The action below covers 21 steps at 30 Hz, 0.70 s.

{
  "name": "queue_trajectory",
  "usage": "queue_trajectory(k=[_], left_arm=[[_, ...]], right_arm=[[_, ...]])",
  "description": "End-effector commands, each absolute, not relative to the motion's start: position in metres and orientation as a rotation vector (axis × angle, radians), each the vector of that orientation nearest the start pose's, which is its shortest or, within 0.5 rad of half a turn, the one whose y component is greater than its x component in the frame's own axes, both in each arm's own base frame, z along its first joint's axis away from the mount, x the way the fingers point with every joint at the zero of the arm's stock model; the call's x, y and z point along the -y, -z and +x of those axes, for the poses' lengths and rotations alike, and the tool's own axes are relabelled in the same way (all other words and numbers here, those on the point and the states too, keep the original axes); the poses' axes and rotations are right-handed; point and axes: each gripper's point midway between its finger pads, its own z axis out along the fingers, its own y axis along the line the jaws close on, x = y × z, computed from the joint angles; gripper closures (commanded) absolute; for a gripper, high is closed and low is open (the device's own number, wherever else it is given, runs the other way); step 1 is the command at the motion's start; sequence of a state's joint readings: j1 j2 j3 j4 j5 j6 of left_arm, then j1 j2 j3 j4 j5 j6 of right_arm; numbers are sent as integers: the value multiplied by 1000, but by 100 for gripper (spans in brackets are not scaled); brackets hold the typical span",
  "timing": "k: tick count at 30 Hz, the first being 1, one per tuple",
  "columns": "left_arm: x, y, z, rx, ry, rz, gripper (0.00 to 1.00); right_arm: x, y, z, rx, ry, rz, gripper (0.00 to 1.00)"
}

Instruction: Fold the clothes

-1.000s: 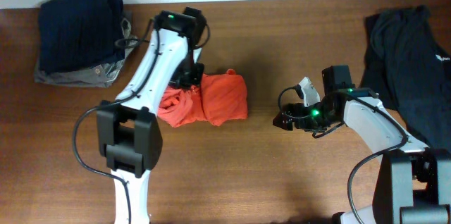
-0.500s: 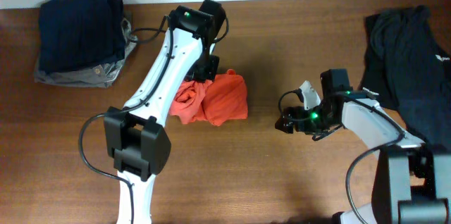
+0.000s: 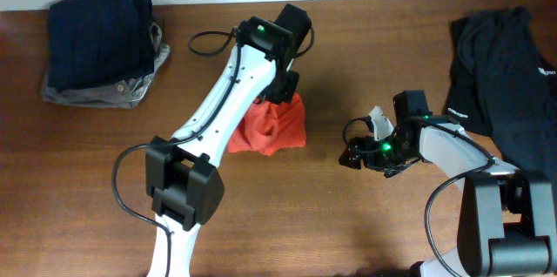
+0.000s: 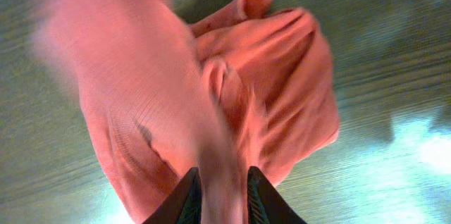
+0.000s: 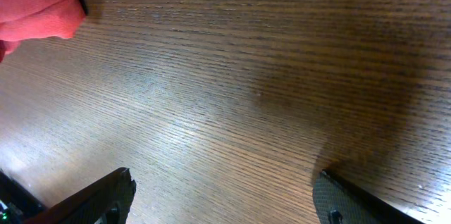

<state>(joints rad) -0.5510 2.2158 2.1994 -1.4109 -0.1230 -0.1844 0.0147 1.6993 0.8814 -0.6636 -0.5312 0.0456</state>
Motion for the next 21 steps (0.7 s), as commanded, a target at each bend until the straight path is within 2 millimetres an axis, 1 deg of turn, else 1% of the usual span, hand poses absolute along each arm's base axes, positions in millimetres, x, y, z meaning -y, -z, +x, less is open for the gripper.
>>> queue_trajectory(k=[1, 5, 8, 11, 12, 13, 14, 15, 16, 17, 18, 19, 21], left_arm=[[232, -157, 401, -2866, -48, 519, 77], [246, -153, 399, -2863, -7, 547, 77], [260, -150, 396, -2865, 73, 572, 77], [263, -153, 401, -2833, 59, 571, 77], [262, -159, 405, -2810, 46, 561, 73], [260, -166, 409, -2786, 29, 549, 64], [254, -176, 414, -2756, -1, 528, 47], [247, -188, 420, -2731, -31, 495, 22], [234, -203, 426, -2702, -76, 415, 14], [219, -218, 432, -2676, -116, 329, 13], [205, -231, 436, -2658, -143, 262, 7], [189, -243, 439, -2644, -160, 190, 6], [157, -259, 441, -2643, -168, 62, 1]], right_arm=[[-91, -6, 277, -2998, -794, 10, 14], [-93, -7, 277, -2993, -815, 10, 14], [-93, -7, 277, -2993, -816, 10, 14], [-93, -7, 277, -2993, -816, 10, 14], [-93, -7, 277, -2992, -819, 10, 14], [-94, -8, 278, -2988, -831, 8, 14], [-96, -9, 278, -2980, -847, 6, 13], [-99, -11, 280, -2963, -879, 1, 14], [-102, -14, 282, -2945, -910, -5, 14], [-105, -18, 285, -2926, -937, -9, 14], [-108, -23, 289, -2908, -958, -16, 15], [-109, -29, 294, -2889, -973, -24, 15], [-110, -44, 307, -2869, -970, 1, 16]])
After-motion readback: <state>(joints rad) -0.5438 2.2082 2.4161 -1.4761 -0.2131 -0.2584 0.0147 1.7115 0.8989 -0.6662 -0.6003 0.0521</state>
